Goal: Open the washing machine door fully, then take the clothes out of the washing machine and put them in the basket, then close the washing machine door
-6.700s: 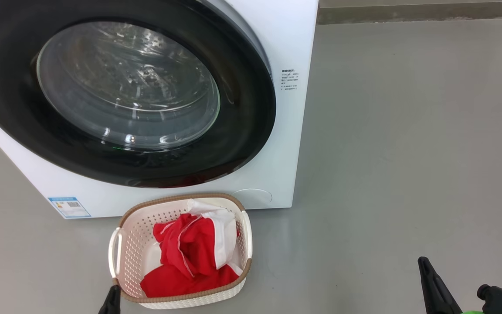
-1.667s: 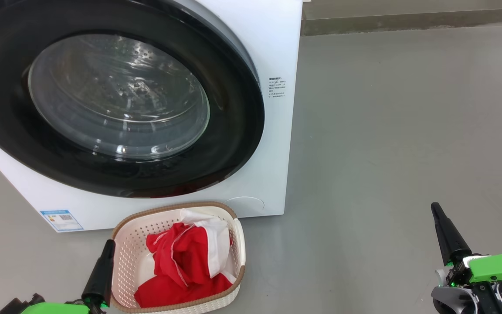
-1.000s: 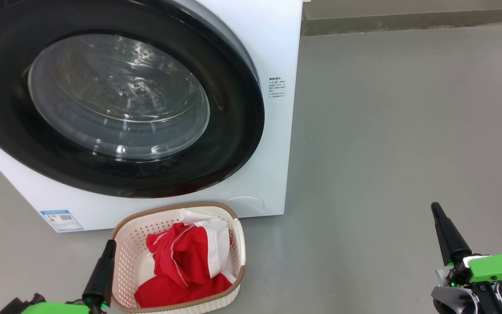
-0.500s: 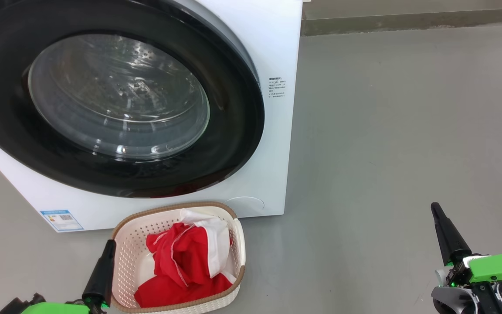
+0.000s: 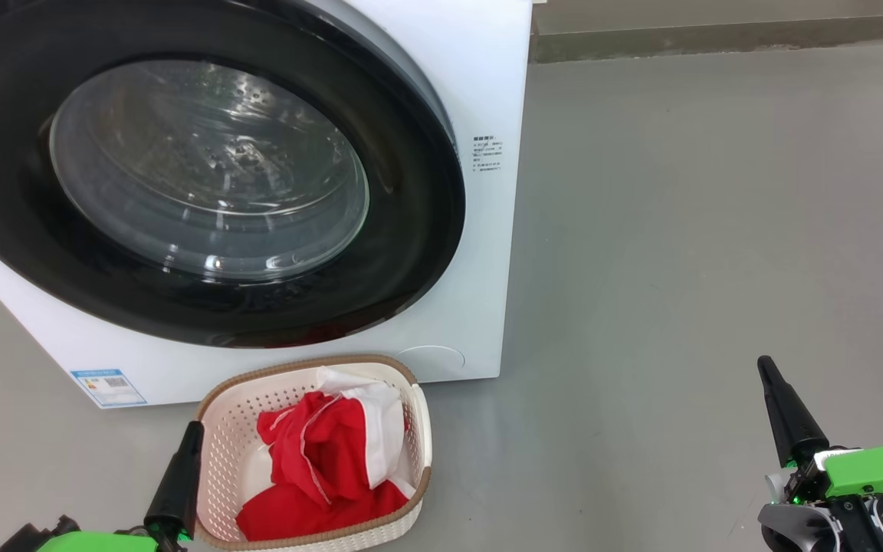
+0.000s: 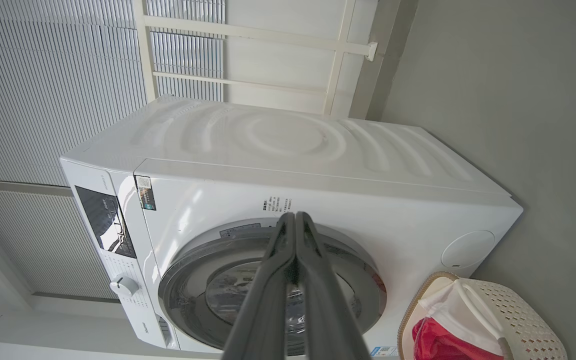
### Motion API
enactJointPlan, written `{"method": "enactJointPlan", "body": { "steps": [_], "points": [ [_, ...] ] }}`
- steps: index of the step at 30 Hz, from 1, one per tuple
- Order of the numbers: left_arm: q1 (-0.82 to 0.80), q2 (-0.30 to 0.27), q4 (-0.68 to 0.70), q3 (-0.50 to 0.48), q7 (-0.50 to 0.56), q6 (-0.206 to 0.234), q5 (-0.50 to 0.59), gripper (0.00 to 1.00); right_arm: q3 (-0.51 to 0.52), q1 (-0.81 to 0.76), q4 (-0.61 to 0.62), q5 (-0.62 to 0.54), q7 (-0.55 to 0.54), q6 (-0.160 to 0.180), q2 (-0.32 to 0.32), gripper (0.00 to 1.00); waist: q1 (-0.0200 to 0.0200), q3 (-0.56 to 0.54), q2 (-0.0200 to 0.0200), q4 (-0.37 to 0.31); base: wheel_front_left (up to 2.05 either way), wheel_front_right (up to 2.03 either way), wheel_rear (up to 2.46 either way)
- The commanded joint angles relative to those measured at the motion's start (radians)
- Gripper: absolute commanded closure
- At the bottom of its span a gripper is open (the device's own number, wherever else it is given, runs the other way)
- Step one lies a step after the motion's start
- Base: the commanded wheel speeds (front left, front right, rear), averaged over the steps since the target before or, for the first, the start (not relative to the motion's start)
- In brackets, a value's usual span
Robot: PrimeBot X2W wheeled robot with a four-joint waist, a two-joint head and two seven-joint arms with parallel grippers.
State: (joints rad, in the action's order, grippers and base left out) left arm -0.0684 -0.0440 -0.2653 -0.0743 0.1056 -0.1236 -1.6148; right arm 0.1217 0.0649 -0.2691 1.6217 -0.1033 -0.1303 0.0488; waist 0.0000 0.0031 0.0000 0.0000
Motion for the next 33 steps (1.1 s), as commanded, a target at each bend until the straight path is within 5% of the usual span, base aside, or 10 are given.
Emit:
{"method": "enactJointPlan", "body": {
  "steps": [1, 33],
  "points": [
    [-0.039, -0.009, 0.020, -0.037, 0.006, -0.007, 0.004, 1.00, -0.014, 0.042, 0.025, -0.008, -0.005, 0.000, 0.006, 1.00, 0.0000, 0.000, 0.0000, 0.000, 0.00, 0.00, 0.00],
    [-0.040, -0.008, 0.020, -0.038, 0.007, -0.007, 0.005, 1.00, -0.011, 0.043, 0.025, -0.011, -0.007, 0.000, 0.004, 1.00, 0.0000, 0.000, 0.0000, 0.000, 0.00, 0.00, 0.00]
  ]
}}
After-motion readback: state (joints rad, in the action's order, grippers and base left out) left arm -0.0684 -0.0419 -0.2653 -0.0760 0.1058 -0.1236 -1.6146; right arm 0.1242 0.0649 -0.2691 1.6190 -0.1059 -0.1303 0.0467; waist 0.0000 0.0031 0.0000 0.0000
